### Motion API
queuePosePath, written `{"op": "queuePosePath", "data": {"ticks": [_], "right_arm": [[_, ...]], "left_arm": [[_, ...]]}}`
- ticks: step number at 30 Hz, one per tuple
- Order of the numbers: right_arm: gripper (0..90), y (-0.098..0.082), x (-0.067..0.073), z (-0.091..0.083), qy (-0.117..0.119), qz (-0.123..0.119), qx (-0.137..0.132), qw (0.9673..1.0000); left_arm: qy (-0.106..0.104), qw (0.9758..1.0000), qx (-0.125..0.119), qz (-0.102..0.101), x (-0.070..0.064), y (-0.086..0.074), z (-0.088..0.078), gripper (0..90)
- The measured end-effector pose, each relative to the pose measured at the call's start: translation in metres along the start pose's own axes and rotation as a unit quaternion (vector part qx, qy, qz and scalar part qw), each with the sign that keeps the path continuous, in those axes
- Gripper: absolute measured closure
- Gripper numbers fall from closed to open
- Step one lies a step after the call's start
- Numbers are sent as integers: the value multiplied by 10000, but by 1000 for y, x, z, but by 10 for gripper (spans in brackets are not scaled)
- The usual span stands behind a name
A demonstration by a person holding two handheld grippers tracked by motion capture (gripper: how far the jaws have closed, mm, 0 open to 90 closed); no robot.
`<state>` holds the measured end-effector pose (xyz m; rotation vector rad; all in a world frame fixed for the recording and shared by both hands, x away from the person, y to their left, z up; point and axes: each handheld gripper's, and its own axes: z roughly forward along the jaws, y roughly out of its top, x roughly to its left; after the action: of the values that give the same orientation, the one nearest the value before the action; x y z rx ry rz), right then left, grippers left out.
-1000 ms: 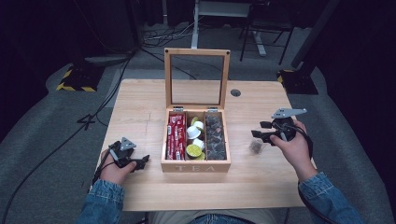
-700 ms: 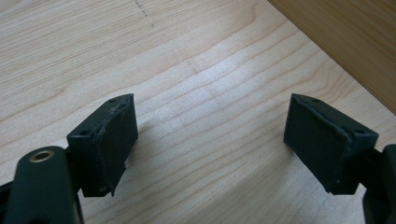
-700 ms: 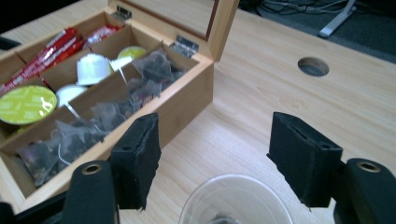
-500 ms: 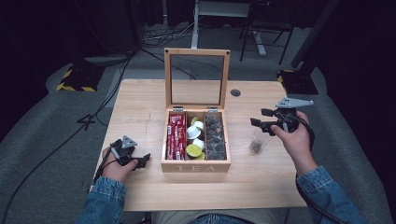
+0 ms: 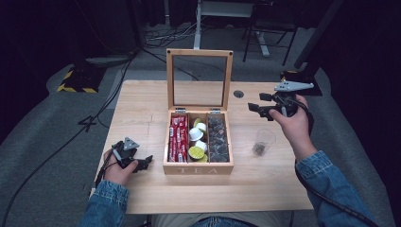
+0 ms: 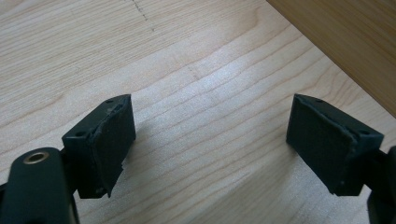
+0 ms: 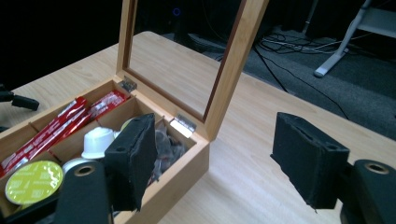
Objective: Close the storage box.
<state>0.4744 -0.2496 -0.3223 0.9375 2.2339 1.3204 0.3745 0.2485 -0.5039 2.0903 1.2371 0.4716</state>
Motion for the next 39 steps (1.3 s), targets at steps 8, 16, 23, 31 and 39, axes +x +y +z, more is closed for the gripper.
{"op": "queuePosePath", "data": {"ticks": [8, 16, 23, 31, 39], "right_arm": [[357, 35, -7, 26, 185, 0, -163, 9997], [331, 62, -15, 55, 174, -63, -163, 9997], [331, 79, -28, 77, 62, 38, -213, 9997], [384, 90, -46, 106, 26, 210, -203, 9996], [412, 95, -49, 124, 25, 169, -190, 9997]], "left_arm": [[23, 10000, 0, -22, -1, 0, 0, 159], [37, 10000, -1, -15, -1, 0, 0, 160], [36, 10000, 1, -15, -1, 0, 0, 160], [27, 10000, -4, -39, -1, 0, 0, 159], [12, 10000, -3, -7, 0, 1, 1, 157]]}}
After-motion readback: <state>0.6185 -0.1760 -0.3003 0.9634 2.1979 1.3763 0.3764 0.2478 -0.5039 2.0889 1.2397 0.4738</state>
